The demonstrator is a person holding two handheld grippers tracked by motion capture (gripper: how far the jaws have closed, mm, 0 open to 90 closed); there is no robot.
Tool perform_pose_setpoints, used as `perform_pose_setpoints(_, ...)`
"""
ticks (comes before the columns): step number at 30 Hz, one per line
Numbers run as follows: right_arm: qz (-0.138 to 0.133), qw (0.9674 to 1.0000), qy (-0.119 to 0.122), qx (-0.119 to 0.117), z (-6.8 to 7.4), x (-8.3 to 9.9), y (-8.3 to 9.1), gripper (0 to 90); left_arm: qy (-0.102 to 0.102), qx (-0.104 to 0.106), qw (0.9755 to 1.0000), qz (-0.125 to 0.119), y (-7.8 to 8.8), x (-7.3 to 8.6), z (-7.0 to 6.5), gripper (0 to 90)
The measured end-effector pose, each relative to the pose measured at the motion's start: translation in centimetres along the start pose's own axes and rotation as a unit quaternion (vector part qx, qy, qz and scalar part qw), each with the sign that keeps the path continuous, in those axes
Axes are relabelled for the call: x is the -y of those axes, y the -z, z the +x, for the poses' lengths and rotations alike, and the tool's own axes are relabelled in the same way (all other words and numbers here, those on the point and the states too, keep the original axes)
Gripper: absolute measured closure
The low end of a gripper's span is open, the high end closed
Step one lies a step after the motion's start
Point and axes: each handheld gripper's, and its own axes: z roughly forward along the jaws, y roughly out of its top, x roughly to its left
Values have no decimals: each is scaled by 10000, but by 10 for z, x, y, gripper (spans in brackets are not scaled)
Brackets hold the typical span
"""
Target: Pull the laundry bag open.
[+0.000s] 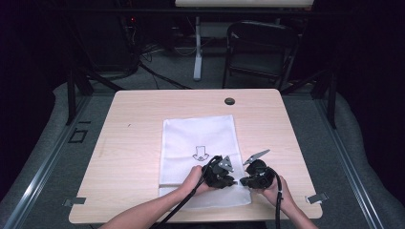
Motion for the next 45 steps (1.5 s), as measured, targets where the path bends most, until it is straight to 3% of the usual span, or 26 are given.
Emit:
perform_pose_setpoints(1,6,10000,-21,28,1,0,0,900,24,65,9999,-80,-1,1,1,818)
perform_pose_setpoints(5,81,9999,-44,64,2,0,1,900,4,144,9999,-27,-1,0,2,818)
perform_pose_setpoints(7,205,9997,67,146,2,0,2,900,0,156,9999,-12,-1,-1,2,818)
perform_pose_setpoints(8,137,9998,-33,102,4,0,1,900,3,165,9999,-23,-1,0,2,818)
perform_pose_setpoints(12,190,9997,37,114,2,0,2,900,29,183,9998,-33,-1,0,2,818)
perform_pose_setpoints(15,120,9999,-3,35,3,0,1,900,24,179,9998,-60,-1,1,2,818)
perform_pose_setpoints(31,199,9997,80,64,3,-1,1,900,-21,71,10000,-43,6,4,0,819)
perform_pose_setpoints(38,186,9998,60,78,3,-1,1,900,67,143,9998,-148,12,11,2,819)
perform_pose_setpoints(41,181,9998,64,77,3,-1,1,900,59,70,9999,-100,16,13,3,819)
perform_pose_setpoints(43,224,9996,113,111,3,-1,2,900,123,156,9996,-176,16,15,3,818)
perform_pose_setpoints(45,235,9996,131,120,3,-2,1,900,92,73,9999,-106,18,14,2,819)
